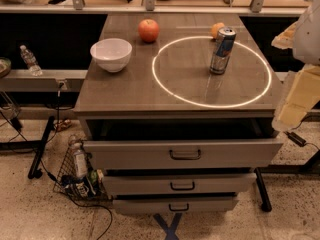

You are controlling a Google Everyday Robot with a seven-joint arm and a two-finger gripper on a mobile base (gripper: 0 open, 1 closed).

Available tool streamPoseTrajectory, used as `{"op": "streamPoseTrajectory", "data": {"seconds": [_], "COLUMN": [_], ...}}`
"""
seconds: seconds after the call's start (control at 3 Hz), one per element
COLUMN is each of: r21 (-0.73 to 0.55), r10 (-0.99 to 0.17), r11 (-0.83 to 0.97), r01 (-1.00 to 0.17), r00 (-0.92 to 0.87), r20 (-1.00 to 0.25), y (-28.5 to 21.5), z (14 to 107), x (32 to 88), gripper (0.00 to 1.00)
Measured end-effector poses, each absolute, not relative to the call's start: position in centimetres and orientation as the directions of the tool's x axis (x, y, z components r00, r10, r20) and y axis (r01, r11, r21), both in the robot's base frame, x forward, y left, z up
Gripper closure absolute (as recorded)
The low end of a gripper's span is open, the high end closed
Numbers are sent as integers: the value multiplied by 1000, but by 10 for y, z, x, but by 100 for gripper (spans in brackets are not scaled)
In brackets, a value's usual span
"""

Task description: Pick redbull can

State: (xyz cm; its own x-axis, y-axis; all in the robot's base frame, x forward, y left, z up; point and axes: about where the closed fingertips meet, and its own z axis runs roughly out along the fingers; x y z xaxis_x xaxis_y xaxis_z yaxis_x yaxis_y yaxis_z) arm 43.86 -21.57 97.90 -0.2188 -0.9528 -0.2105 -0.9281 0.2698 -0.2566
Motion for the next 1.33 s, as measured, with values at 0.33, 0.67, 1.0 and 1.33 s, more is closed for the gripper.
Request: {"op": "streamPoseTrajectory", "data": {"seconds": [0.33, 0.67, 1.0, 1.33], "r21": [-257, -274, -298, -331], "r10": [-953, -943, -916, -880], "r11": [270, 283, 314, 361], "r01": [-928, -919, -901, -872], "r00": [-219, -215, -205, -200], "r20": [-211, -254, -345, -431], "y": [-216, -212, -192, -173], "z": [979, 964, 938, 918], "x": [439, 483, 551, 610], "gripper": [0, 0, 0, 0]}}
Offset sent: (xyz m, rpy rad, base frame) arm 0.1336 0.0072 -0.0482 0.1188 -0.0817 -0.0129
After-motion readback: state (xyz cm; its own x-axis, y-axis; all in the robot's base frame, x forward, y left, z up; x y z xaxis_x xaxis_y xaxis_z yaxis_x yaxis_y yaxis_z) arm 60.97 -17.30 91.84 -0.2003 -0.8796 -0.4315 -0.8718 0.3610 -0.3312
